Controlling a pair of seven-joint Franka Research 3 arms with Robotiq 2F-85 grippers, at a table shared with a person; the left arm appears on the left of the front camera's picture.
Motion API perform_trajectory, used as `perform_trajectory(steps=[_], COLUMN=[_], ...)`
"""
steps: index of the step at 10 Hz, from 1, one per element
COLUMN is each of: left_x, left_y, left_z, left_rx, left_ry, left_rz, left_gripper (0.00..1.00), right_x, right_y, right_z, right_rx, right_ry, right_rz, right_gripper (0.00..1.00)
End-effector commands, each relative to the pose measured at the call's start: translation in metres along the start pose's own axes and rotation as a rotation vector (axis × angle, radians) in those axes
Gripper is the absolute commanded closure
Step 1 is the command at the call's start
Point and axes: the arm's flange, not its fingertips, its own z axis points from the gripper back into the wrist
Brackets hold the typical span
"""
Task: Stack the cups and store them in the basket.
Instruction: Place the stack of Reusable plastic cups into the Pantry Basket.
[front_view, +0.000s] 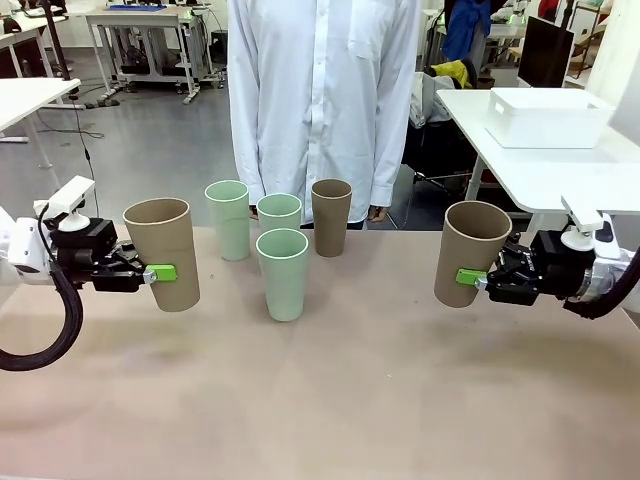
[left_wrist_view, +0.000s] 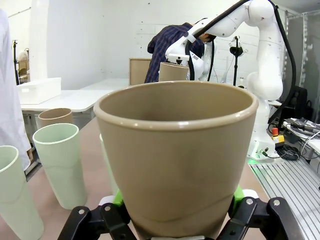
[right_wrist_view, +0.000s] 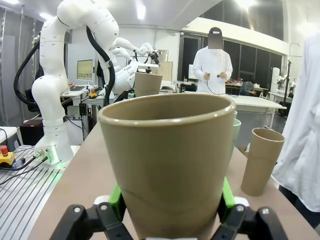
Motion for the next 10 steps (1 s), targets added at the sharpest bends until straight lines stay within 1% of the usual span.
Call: perform_trajectory(steps=[1, 10], left_x=[0.0015, 0.0015], left_y=[0.0007, 0.0007], left_z=[0.0007, 0.0007], left_rx=[0.0, 0.0], left_ry=[-0.001, -0.001], left_rz=[-0.001, -0.001], left_gripper=[0.15, 0.15], right_x=[0.0031, 0.0031], right_y=[-0.0004, -0.0004], right_z=[0.0005, 0.0005], right_rx=[-0.001, -0.001], right_ry=[-0.01, -0.01], right_rz=[0.01, 0.01], right_gripper=[0.13, 0.13])
